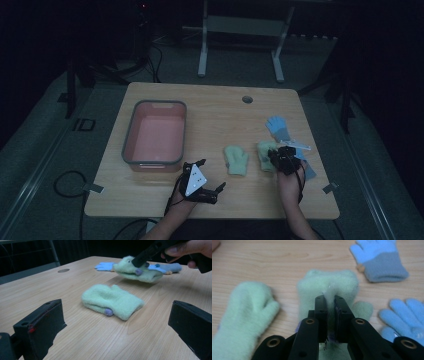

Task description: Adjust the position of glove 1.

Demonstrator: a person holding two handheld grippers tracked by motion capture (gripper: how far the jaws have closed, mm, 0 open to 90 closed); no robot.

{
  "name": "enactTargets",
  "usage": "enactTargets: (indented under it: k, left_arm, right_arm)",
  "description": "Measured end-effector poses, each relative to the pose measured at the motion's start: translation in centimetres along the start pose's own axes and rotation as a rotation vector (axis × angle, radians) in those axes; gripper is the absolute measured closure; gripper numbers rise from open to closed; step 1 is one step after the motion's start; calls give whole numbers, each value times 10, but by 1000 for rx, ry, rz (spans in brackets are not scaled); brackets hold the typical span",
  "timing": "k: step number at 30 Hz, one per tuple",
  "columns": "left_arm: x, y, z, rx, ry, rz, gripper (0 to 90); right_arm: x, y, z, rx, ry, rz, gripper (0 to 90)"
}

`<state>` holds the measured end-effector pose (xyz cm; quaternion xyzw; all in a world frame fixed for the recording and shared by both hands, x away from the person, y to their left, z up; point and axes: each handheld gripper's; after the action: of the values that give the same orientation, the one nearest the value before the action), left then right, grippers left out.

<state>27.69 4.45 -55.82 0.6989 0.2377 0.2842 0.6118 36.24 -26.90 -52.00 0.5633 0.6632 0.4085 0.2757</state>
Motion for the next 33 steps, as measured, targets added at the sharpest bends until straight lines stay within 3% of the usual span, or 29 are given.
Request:
enactTargets:
  k: [9, 17, 19, 21, 24, 25, 26, 28, 33]
  left_arm:
    - [0, 0, 0, 1, -2, 1, 1]
    - [0, 0, 0, -1, -4, 2, 1]
    - [0, 0, 0, 2, -6, 3, 1]
    - [0, 0, 0, 1, -6, 0, 1]
    - [0, 0, 0, 0, -5, 0, 0]
    - [0, 0, 0, 0, -5, 2, 1]
    - [0, 0, 0, 1, -5, 3, 1]
    - [0, 0, 0, 4, -6, 2, 1]
    - [0, 0, 1, 5, -7, 0, 1]
  right_arm:
    - [-11, -18, 19, 47, -19, 4, 785]
    - [-15, -12, 15, 46, 4, -25, 698]
    - [-17, -2, 13, 58, 54, -72, 650]
    - [-19, 6, 9, 52, 63, -118, 659]
    - [-21, 9, 7, 48, 87, -136, 661]
    - [-25, 16, 5, 64, 151, -204, 674]
    - [-26, 16, 5, 70, 182, -215, 674]
    - [-28, 16, 7, 86, 195, -255, 663]
    - [-30, 11, 12, 104, 222, -293, 630]
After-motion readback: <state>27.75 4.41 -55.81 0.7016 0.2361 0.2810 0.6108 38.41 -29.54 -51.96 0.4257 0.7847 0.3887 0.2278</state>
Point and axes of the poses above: each handheld gripper's, and its own axes: z roughly forward along the jaws, y roughly out of its top, x roughly to its left, and after that the axes turned 10 degrees about -x, right-handed
